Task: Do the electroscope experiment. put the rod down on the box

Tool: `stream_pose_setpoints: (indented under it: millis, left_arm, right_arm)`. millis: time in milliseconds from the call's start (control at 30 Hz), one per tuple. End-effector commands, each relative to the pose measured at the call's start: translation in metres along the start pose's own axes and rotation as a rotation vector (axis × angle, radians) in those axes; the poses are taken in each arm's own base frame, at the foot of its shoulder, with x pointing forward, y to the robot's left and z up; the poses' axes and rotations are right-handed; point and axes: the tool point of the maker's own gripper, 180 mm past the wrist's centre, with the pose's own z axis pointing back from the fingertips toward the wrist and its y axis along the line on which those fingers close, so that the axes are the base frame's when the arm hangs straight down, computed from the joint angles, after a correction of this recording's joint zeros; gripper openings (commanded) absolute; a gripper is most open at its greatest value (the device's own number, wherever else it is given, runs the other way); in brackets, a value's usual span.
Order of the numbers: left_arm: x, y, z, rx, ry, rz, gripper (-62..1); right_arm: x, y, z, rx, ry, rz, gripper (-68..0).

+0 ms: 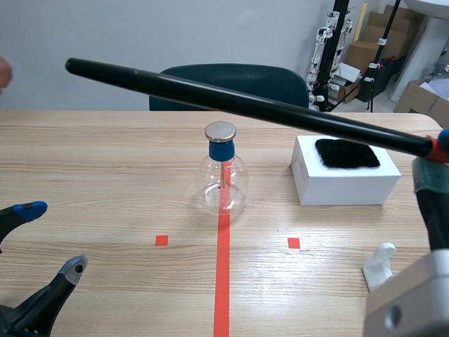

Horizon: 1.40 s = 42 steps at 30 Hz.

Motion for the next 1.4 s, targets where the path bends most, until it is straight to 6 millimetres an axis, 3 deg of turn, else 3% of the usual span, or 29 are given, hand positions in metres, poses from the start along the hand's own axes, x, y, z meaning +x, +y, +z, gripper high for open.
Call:
stream_pose_setpoints:
  millis: [0, 533, 800, 867, 1033, 1367]
  left_arm:
    - [0.014, 0.004, -0.001, 0.004, -0.065, -0.018, 1.4]
    - [0.014, 0.004, -0.001, 0.004, -0.065, -0.018, 1.4]
    - [0.014, 0.004, -0.001, 0.004, -0.065, -0.018, 1.4]
    - [0.014, 0.004, -0.001, 0.004, -0.065, -0.018, 1.4]
    - [0.014, 0.004, -0.001, 0.004, -0.065, -0.018, 1.4]
    - [0.014, 0.004, -0.001, 0.004, -0.066, -0.018, 1.4]
  right_arm:
    - [0.006, -0.012, -0.001, -0.029, -0.028, 0.006, -62.4]
    - [0.011, -0.012, -0.003, -0.032, -0.059, 0.041, -62.4]
    - [0.001, -0.019, -0.013, -0.077, -0.014, 0.055, -62.4]
    - [-0.004, -0.013, -0.017, -0.041, 0.003, 0.058, -62.4]
    - [-0.021, 0.026, -0.026, 0.187, 0.040, 0.071, -62.4]
    - [-0.047, 0.068, -0.043, 0.497, 0.097, 0.042, -62.4]
